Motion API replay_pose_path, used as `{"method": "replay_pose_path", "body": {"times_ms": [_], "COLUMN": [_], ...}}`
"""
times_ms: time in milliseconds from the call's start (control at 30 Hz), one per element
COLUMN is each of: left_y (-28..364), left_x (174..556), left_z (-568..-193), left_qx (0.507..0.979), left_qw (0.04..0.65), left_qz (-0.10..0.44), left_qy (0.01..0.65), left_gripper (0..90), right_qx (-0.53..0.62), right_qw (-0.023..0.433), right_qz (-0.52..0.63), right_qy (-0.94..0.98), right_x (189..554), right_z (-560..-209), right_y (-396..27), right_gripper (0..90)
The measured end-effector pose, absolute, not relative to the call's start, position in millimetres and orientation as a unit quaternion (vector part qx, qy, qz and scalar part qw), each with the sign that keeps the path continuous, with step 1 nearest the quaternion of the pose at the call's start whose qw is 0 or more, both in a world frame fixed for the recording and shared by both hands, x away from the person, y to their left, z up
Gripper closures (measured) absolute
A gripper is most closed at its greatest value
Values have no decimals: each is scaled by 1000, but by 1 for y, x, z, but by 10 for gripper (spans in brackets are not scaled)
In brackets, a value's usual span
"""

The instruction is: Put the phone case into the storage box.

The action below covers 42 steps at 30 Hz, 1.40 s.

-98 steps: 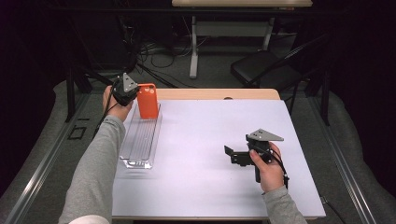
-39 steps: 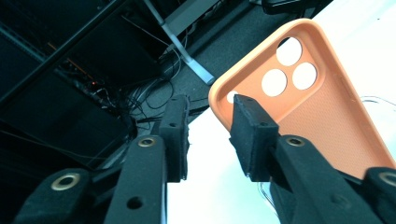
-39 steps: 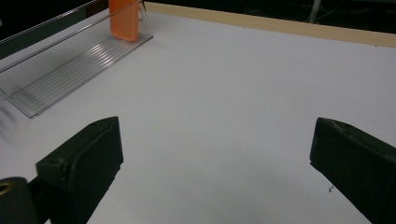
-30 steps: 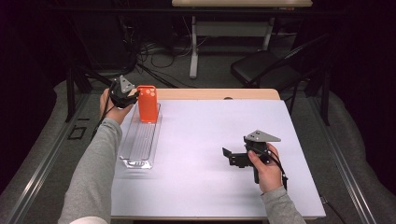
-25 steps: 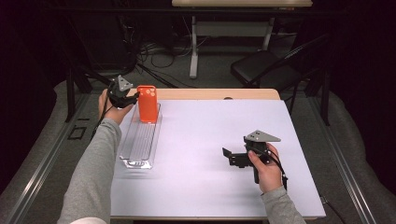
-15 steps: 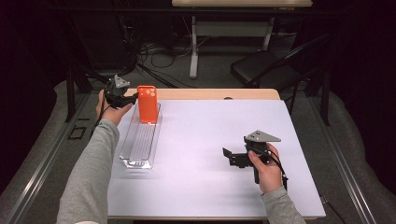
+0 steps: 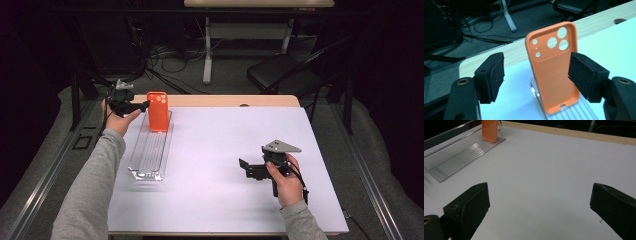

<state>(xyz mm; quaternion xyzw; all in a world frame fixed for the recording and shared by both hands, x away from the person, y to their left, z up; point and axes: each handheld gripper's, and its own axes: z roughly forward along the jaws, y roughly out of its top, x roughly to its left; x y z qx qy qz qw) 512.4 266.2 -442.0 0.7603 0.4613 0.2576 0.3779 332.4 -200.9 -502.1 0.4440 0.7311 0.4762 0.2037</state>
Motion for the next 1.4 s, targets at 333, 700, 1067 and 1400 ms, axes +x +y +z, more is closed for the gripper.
{"method": "replay_pose_path", "body": {"times_ms": [333,700,1067,1400], "left_y": [262,244,232,222], "left_x": [492,462,438,409], "left_z": [-424,-408,-394,-384], "left_qx": [768,779,777,781], "left_qw": [402,438,467,483], "left_qz": [212,182,174,172], "left_qy": [451,411,384,357], "left_gripper": [261,164,155,80], "right_qx": [443,442,436,424], "right_qw": [207,215,224,208], "right_qz": [482,486,486,486], "right_qy": [727,722,723,735], "right_x": [331,328,322,314], "right_z": [-497,-487,-475,-469], "right_y": [-204,-210,-210,-211], "right_gripper": [22,22,0,0]}}
